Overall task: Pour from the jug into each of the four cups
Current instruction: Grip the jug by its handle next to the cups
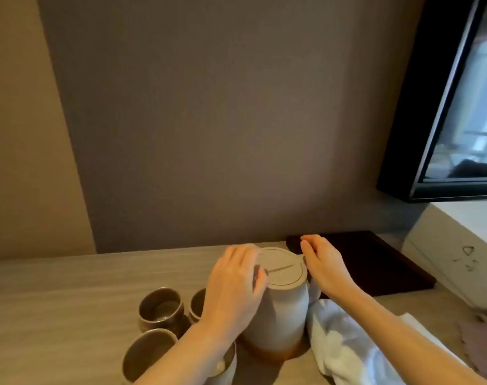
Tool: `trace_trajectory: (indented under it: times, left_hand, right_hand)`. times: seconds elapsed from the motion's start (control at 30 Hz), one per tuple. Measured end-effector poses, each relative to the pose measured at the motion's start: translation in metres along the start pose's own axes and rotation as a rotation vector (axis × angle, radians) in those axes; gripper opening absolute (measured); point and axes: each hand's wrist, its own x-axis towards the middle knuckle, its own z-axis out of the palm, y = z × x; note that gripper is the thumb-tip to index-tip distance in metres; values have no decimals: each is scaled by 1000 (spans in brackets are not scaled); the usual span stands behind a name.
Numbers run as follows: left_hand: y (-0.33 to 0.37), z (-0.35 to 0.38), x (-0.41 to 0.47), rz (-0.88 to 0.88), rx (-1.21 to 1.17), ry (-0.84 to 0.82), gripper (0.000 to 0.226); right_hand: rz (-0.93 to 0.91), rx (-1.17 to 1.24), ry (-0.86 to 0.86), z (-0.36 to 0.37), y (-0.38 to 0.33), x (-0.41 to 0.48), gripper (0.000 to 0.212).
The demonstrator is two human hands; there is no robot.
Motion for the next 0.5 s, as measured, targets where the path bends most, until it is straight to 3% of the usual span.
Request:
trace_trajectory:
  times: [0.13, 0.27, 0.43, 0.5]
  left_hand:
    - [25, 29, -2, 116, 163, -117, 46]
    - [31, 51, -3, 91, 312, -167, 57]
    - [16, 54, -7, 192, 255, -179, 49]
    - [6, 48, -7, 242, 189, -199, 49]
  right_hand:
    - [151, 164, -72, 6, 12, 3, 38]
    - [230, 294, -21, 12, 24, 7, 31]
    - [284, 430, -55, 9, 36, 3, 23]
    - [292, 507, -59, 6, 39, -7, 36]
